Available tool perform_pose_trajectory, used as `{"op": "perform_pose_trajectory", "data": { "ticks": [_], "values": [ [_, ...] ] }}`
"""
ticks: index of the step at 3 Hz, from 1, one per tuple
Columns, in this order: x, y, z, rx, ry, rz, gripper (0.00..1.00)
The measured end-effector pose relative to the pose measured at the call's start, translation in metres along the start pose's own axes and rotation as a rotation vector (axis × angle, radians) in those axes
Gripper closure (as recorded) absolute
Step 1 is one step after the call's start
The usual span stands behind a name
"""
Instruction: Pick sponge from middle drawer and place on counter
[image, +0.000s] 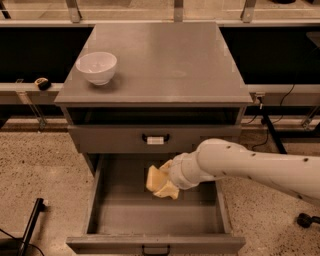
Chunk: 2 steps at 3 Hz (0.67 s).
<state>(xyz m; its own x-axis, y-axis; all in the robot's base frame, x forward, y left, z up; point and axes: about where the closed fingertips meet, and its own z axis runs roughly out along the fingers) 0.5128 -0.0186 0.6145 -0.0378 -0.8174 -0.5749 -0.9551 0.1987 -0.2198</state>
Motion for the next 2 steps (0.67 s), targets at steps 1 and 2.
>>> {"op": "perform_pose_trajectory", "data": {
  "ticks": [1, 2],
  "values": [
    [-0.0148, 0.0069, 0.0457, 0.009, 0.052, -0.062, 1.0],
    [-0.0187, 0.0077, 0.0485, 0.005, 0.051, -0.068, 1.0]
  ]
}}
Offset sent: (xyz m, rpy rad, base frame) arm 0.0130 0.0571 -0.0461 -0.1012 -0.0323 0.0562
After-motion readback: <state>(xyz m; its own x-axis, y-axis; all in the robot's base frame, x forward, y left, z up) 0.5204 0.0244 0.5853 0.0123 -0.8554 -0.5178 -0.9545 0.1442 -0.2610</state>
